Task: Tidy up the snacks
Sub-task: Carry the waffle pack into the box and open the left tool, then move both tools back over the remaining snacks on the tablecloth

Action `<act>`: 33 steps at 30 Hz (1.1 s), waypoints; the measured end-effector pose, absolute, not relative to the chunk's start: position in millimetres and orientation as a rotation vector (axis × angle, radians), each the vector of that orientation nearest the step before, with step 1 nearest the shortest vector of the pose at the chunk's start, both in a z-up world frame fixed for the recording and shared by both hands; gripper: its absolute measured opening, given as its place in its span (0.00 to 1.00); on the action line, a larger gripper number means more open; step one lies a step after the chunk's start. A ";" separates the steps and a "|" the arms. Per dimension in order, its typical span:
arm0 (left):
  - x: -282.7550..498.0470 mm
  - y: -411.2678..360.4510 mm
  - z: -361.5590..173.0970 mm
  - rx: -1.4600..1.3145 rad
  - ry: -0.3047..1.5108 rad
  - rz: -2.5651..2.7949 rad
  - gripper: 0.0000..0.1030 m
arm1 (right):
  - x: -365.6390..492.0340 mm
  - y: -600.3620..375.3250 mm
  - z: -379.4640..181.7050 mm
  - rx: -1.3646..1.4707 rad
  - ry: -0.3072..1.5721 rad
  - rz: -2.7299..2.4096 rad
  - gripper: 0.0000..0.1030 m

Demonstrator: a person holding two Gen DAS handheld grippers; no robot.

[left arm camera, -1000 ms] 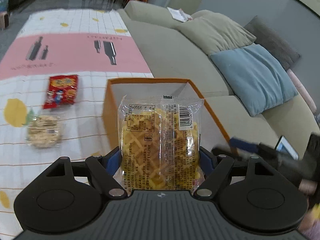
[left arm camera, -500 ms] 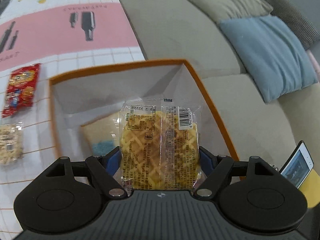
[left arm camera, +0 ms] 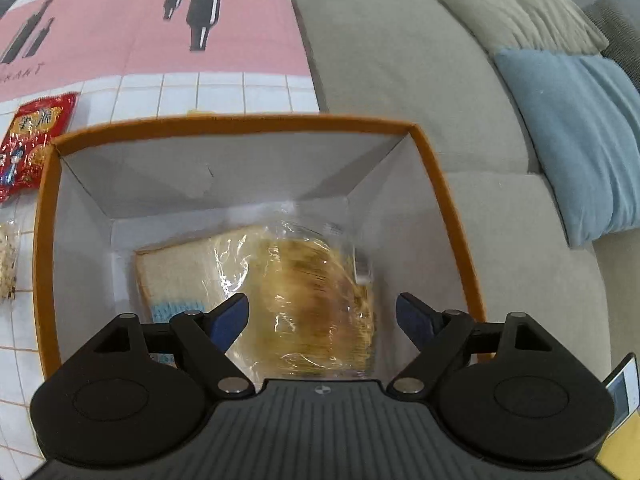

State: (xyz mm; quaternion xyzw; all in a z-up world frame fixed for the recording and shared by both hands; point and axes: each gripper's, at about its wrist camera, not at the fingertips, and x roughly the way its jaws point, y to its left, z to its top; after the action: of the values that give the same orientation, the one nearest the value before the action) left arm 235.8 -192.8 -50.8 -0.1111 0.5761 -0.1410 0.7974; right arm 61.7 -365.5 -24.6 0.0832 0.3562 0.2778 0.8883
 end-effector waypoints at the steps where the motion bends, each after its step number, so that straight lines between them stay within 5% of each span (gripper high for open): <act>1: 234.2 -194.5 -46.4 -0.247 1.206 -0.339 0.95 | 61.9 -365.9 -24.2 0.173 0.743 0.575 0.83; 22: 128.5 -114.4 81.7 0.023 0.708 -0.209 0.95 | 76.9 -289.8 10.2 0.111 0.678 0.525 0.83; 33: 96.3 -15.3 86.0 -0.041 0.649 -0.037 0.95 | 72.1 -195.8 29.5 0.111 0.661 0.428 0.83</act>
State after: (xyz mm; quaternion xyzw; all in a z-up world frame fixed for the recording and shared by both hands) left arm 96.3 -15.3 86.0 -0.0200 0.3187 -0.0184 0.9475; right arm 72.1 -195.8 29.5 0.0538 0.3217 0.2085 0.9220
